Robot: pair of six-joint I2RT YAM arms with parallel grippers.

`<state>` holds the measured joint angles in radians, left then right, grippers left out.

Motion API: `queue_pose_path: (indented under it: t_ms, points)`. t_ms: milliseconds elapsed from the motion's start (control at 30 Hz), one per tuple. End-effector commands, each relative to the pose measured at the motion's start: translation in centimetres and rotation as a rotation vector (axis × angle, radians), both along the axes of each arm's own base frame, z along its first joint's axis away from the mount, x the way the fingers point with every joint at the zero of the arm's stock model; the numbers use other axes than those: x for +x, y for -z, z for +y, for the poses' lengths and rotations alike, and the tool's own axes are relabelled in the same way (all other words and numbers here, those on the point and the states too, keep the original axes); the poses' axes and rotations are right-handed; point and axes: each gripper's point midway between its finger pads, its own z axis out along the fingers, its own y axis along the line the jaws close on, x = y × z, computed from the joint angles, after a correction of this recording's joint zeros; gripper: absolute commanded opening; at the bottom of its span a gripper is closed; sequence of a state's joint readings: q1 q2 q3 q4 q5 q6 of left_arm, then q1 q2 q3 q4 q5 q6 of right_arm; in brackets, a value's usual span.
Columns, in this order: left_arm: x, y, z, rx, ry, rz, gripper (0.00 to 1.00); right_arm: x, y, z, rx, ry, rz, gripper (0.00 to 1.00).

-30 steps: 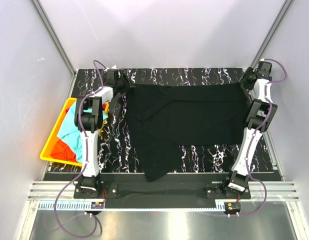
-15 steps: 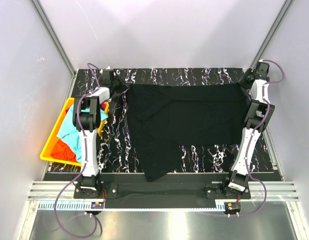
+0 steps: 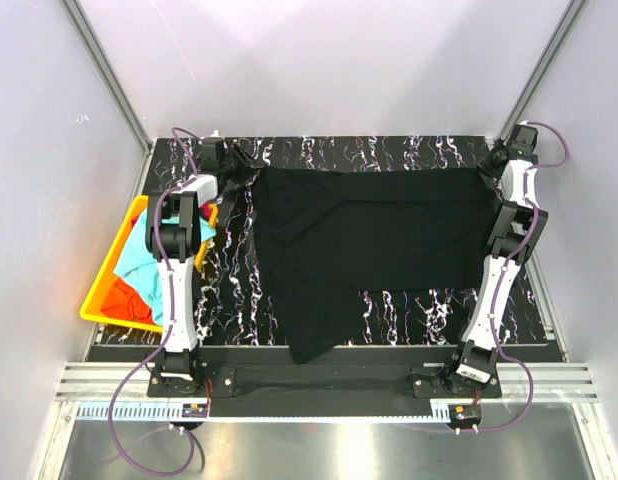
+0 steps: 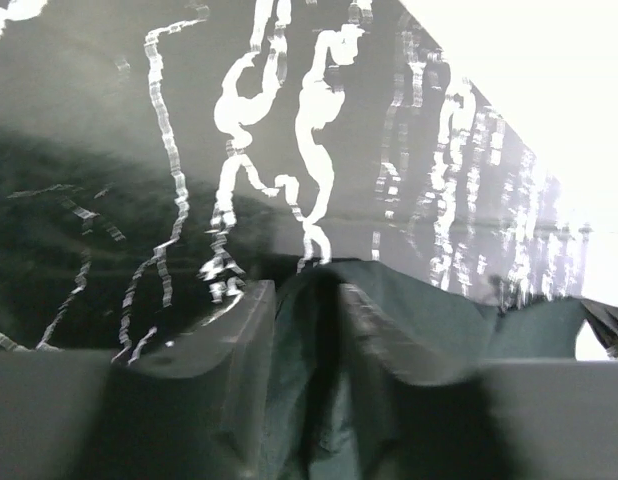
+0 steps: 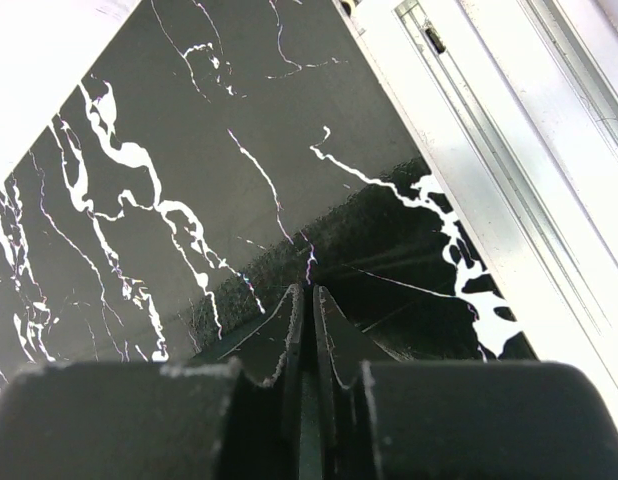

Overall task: Fold and stack the t-shirts
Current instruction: Fold the tshirt

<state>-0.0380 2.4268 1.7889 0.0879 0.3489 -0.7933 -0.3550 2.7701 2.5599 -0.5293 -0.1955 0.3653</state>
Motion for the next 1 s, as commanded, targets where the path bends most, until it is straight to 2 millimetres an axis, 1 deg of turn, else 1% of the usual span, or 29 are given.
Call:
queue_pose_path:
  t_ms: [0, 33, 67, 100, 133, 167, 233, 267, 333, 367, 433, 467, 500, 533, 600, 667, 767, 867, 933, 967]
  points:
    - [1.3, -5.6, -0.5, -0.058, 0.052, -0.175, 0.47, 0.2, -0.2, -0.2, -0.013, 0.018, -0.001, 0.12]
    - [1.3, -5.7, -0.5, -0.066, 0.052, -0.178, 0.54, 0.3, -0.3, -0.2, -0.011, 0.016, -0.003, 0.12]
    - [1.6, -6.2, -0.6, -0.078, 0.052, -0.182, 0.57, 0.3, -0.3, -0.2, -0.011, 0.016, -0.003, 0.11]
    - [1.6, -5.8, -0.8, -0.082, 0.054, -0.172, 0.57, 0.3, -0.3, -0.2, -0.011, 0.016, -0.003, 0.12]
    - [1.7, -5.8, -1.1, -0.082, 0.059, -0.170, 0.57, 0.2, -0.2, -0.2, -0.010, 0.016, 0.000, 0.11]
    - [1.8, -5.8, -1.3, -0.078, 0.060, -0.161, 0.57, 0.2, -0.2, -0.2, -0.010, 0.016, 0.000, 0.11]
    - [1.9, -5.2, -1.5, -0.080, 0.057, -0.148, 0.55, 0.2, -0.3, -0.2, -0.008, 0.015, -0.001, 0.12]
    - [1.8, -4.9, -1.5, -0.088, 0.042, -0.139, 0.54, 0.2, -0.3, -0.1, -0.006, 0.013, -0.001, 0.11]
    - [1.7, -4.8, -1.3, -0.094, 0.024, -0.140, 0.53, 0.2, -0.2, 0.0, -0.005, 0.010, 0.000, 0.12]
    - [1.6, -4.8, -1.5, -0.097, 0.026, -0.144, 0.54, 0.1, -0.2, 0.0, -0.004, 0.010, 0.001, 0.12]
    - [1.7, -4.0, -1.9, -0.085, 0.042, -0.129, 0.54, 0.1, -0.2, -0.1, -0.009, 0.010, 0.002, 0.11]
    - [1.9, -4.5, -2.5, -0.080, 0.070, -0.131, 0.54, 0.1, -0.1, -0.1, -0.010, 0.008, 0.004, 0.12]
    - [1.9, -3.8, -2.8, -0.075, 0.080, -0.117, 0.53, 0.1, -0.3, -0.1, -0.011, 0.008, 0.001, 0.11]
    - [1.9, -3.8, -3.0, -0.074, 0.086, -0.115, 0.53, 0.2, -0.3, -0.1, -0.015, 0.007, 0.000, 0.12]
    - [1.5, -3.3, -3.4, -0.073, 0.083, -0.099, 0.50, 0.1, -0.4, -0.1, -0.014, 0.006, 0.000, 0.11]
    - [1.3, -2.9, -3.6, -0.069, 0.081, -0.090, 0.45, 0.1, -0.4, -0.1, -0.014, 0.004, -0.001, 0.11]
    - [1.1, -2.5, -3.7, -0.068, 0.076, -0.071, 0.41, 0.1, -0.4, -0.1, -0.015, 0.003, -0.001, 0.11]
    - [1.0, -2.2, -3.5, -0.055, 0.068, -0.058, 0.41, 0.1, -0.2, -0.1, -0.015, 0.004, 0.003, 0.11]
    - [0.9, -2.5, -3.5, -0.050, 0.069, -0.053, 0.41, 0.1, -0.3, -0.1, -0.016, 0.004, 0.001, 0.11]
    - [0.5, -2.0, -3.2, -0.027, 0.063, -0.051, 0.47, 0.1, -0.3, 0.0, -0.014, 0.003, 0.002, 0.11]
